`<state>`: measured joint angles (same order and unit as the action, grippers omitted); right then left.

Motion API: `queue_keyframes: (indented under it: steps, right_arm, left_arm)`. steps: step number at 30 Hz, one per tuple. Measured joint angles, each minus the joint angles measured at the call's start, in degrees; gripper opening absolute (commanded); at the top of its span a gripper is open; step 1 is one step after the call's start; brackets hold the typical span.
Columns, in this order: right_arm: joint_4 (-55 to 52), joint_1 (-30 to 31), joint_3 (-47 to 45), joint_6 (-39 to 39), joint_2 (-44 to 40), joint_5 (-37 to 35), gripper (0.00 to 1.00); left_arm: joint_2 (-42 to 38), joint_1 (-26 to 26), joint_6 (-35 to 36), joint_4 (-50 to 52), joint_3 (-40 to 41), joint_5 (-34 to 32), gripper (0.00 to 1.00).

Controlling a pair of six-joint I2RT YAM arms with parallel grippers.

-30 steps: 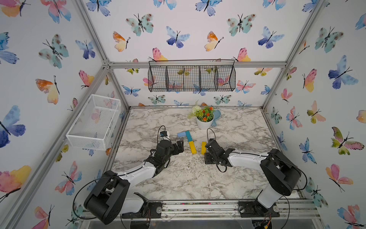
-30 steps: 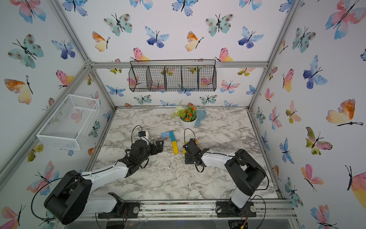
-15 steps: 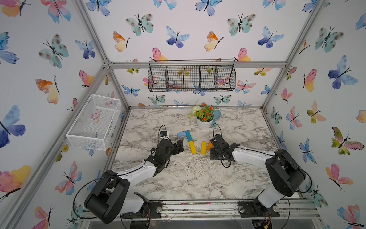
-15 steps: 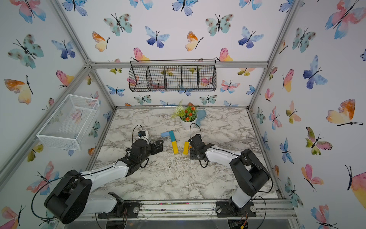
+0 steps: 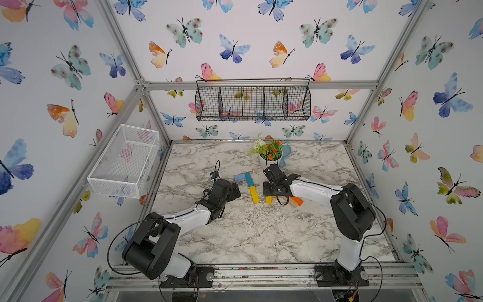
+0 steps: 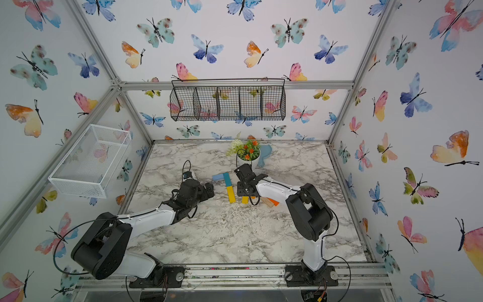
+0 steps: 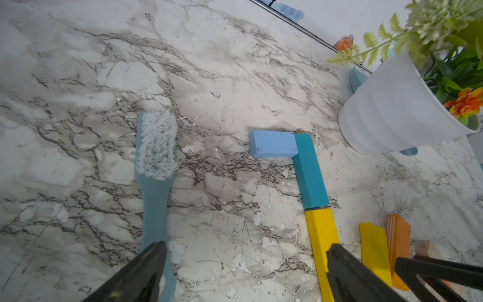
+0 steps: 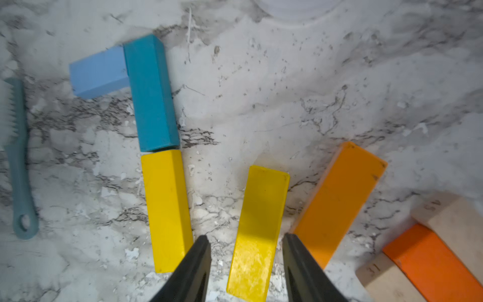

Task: Assemble a giraffe with building blocks
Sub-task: Pick up the building block from the center of the board.

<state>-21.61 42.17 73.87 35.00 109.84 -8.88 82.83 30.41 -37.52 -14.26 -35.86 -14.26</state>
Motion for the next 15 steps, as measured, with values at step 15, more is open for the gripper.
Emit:
queue_keyframes:
  steps: [15]
  right_arm:
    - [-3.26,2.10,0.79,-0.61,2.05,-1.95,0.55]
  left_arm:
    - [0.04,-0.04,0.00,-0.07,-0.13,1.60,1.00]
